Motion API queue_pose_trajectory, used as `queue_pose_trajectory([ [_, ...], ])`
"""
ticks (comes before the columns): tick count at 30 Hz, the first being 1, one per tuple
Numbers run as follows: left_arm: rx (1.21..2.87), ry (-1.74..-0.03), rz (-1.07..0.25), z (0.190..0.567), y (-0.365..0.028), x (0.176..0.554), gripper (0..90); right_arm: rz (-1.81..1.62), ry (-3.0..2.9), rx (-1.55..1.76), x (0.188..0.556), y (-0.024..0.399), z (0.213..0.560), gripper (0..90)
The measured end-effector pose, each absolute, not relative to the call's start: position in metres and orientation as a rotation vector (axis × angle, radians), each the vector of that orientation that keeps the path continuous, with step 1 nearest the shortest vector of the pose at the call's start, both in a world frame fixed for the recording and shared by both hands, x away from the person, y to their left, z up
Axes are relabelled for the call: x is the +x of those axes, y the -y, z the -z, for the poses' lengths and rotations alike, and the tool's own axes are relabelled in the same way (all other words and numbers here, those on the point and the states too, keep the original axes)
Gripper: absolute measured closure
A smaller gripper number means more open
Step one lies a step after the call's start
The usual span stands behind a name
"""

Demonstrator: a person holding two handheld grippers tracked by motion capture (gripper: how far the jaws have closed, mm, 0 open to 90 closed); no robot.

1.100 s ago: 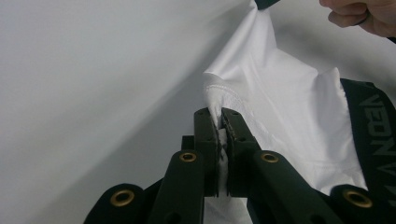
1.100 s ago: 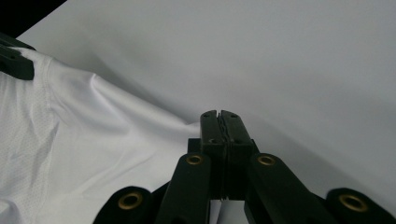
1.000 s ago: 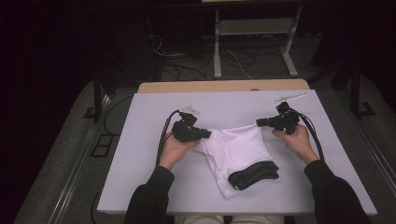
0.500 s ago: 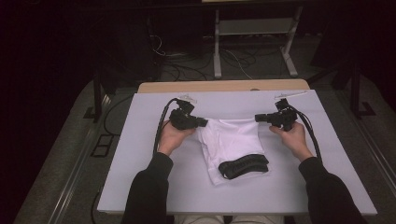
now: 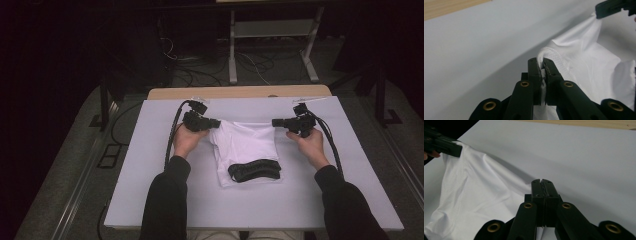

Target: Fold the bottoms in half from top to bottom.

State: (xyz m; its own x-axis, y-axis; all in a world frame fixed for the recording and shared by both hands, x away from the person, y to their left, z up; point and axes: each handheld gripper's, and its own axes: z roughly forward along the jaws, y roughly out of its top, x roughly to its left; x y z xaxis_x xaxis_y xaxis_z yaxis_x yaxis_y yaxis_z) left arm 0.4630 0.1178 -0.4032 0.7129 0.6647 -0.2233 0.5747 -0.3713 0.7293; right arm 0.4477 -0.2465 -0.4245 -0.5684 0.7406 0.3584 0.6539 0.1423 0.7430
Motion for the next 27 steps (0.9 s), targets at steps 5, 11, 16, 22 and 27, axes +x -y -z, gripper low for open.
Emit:
queue_pose_trajectory([
  [5,2.025,-0.971,-0.128,0.412,-0.120,0.473,84.1,-1.414,-2.283,1.419,0.451,0.247,0.425,88.0],
  [11,2.015,-0.961,-0.166,0.421,-0.116,0.478,83.7,-1.413,-2.264,1.427,0.456,0.248,0.429,87.9],
  [16,2.019,-0.964,-0.168,0.425,-0.115,0.481,83.4,-1.411,-2.263,1.431,0.458,0.250,0.433,87.9],
  [22,2.001,-0.989,-0.177,0.426,-0.116,0.479,68.9,-1.426,-2.284,1.436,0.458,0.251,0.434,85.5],
  [27,1.946,-0.996,-0.198,0.420,-0.122,0.472,47.9,-1.402,-2.276,1.411,0.455,0.253,0.431,66.6],
])
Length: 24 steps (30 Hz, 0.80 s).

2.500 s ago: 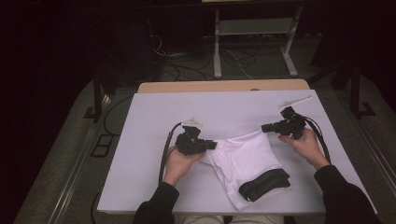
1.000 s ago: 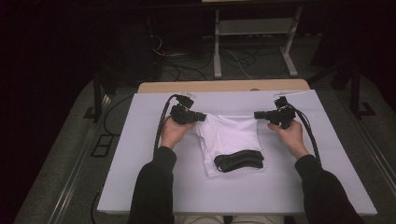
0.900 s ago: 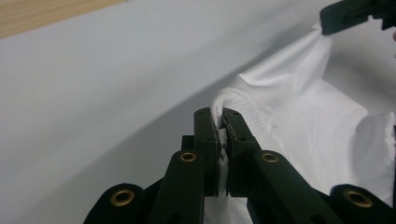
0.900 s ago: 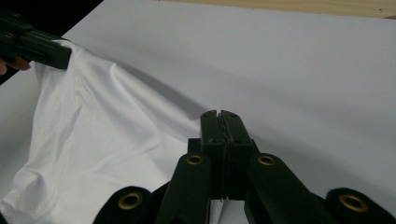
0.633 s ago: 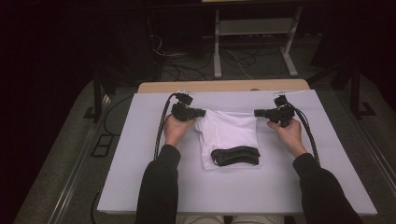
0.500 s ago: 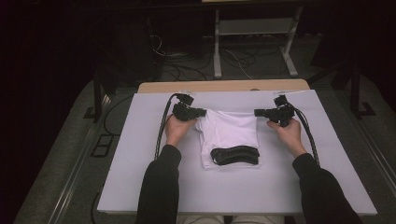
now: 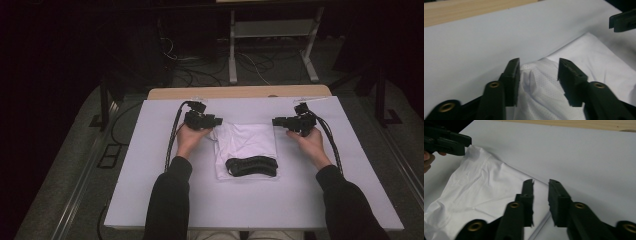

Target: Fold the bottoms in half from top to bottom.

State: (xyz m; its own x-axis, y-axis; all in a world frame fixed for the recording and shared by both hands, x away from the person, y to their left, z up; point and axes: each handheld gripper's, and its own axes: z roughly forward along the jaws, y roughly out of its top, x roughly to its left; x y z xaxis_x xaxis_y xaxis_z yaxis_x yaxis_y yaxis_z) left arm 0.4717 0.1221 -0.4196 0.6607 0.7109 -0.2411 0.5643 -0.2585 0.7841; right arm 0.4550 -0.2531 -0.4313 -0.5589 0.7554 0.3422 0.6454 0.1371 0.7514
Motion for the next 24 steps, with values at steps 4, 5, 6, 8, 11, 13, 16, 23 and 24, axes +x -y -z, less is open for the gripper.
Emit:
queue_pose_trajectory([
  [4,1.887,-0.974,-0.168,0.413,-0.133,0.465,30.7,-1.417,-2.290,1.393,0.450,0.256,0.424,44.7],
  [5,1.883,-0.973,-0.163,0.411,-0.135,0.463,26.7,-1.420,-2.293,1.392,0.449,0.257,0.422,40.7],
  [6,1.882,-0.972,-0.156,0.409,-0.136,0.462,21.5,-1.425,-2.290,1.393,0.447,0.258,0.421,36.4],
  [8,1.890,-0.967,-0.150,0.406,-0.138,0.459,11.5,-1.447,-2.273,1.394,0.442,0.260,0.418,25.5],
  [11,1.891,-0.972,-0.124,0.403,-0.140,0.455,0.5,-1.458,-2.275,1.387,0.434,0.263,0.416,11.7],
  [13,1.892,-0.956,-0.116,0.402,-0.141,0.450,0.0,-1.481,-2.272,1.389,0.428,0.264,0.415,4.4],
  [16,1.901,-0.942,-0.113,0.400,-0.142,0.443,0.0,-1.457,-2.273,1.382,0.420,0.264,0.413,0.0],
  [23,1.894,-0.905,-0.136,0.394,-0.149,0.421,0.0,-1.437,-2.282,1.351,0.400,0.266,0.409,0.0],
  [24,1.890,-0.903,-0.145,0.393,-0.150,0.418,0.0,-1.443,-2.285,1.349,0.397,0.266,0.409,0.0],
])
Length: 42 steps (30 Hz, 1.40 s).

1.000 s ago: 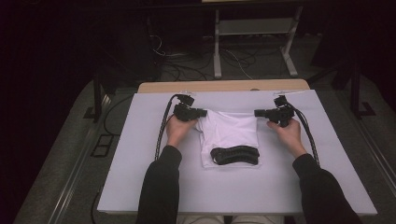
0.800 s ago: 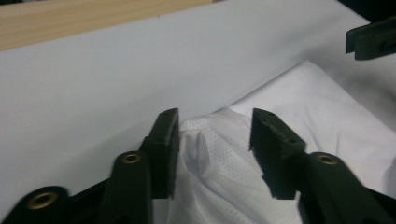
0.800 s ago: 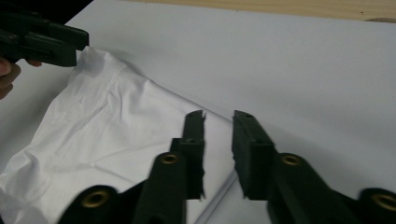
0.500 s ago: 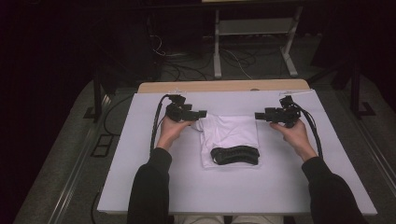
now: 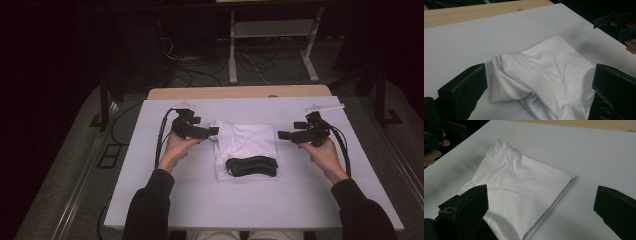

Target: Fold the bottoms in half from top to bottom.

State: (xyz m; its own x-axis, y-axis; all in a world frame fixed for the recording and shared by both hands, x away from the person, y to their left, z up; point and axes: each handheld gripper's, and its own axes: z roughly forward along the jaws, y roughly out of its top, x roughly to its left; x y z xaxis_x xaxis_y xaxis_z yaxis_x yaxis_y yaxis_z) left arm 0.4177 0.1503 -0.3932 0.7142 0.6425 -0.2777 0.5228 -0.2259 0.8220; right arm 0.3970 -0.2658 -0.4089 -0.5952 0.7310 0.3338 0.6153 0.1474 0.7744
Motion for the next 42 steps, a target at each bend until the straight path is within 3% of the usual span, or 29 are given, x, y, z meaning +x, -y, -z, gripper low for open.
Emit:
queue_pose_trajectory([
  [27,1.865,-0.843,-0.221,0.388,-0.186,0.337,0.0,-1.437,-2.270,1.211,0.319,0.268,0.408,0.0],
  [42,1.806,-0.874,-0.252,0.412,-0.213,0.306,0.0,-1.414,-2.274,1.215,0.294,0.280,0.421,0.0],
])
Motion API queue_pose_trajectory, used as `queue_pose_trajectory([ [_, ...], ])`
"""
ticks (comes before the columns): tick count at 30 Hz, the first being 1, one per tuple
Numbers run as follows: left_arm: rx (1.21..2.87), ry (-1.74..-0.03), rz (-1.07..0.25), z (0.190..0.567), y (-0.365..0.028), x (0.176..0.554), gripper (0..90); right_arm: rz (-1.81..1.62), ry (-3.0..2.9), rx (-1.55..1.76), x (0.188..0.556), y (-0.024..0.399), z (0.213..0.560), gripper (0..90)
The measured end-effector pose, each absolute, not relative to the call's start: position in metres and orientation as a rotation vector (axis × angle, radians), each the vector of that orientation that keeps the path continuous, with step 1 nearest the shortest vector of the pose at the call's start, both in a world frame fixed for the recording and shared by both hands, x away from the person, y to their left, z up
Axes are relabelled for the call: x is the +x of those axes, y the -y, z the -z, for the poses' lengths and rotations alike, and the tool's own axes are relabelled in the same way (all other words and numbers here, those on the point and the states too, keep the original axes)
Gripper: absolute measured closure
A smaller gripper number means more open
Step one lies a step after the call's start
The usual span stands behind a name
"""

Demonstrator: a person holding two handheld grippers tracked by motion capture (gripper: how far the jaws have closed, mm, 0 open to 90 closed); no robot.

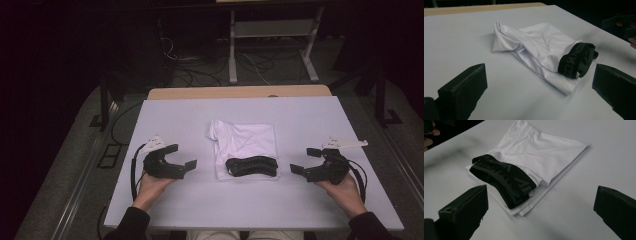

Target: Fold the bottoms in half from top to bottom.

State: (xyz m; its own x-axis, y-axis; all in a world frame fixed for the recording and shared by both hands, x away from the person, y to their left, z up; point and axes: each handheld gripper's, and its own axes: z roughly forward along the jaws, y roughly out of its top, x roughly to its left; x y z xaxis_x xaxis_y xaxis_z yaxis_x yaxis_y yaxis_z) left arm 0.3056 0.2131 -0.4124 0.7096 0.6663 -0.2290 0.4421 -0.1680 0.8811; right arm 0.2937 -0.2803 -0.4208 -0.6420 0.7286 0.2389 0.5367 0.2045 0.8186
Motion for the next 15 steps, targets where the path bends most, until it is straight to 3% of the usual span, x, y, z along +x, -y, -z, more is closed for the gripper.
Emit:
queue_pose_trajectory([
  [15,1.805,-0.857,-0.288,0.420,-0.228,0.284,0.0,-1.361,-2.302,1.178,0.281,0.281,0.432,0.0],
])
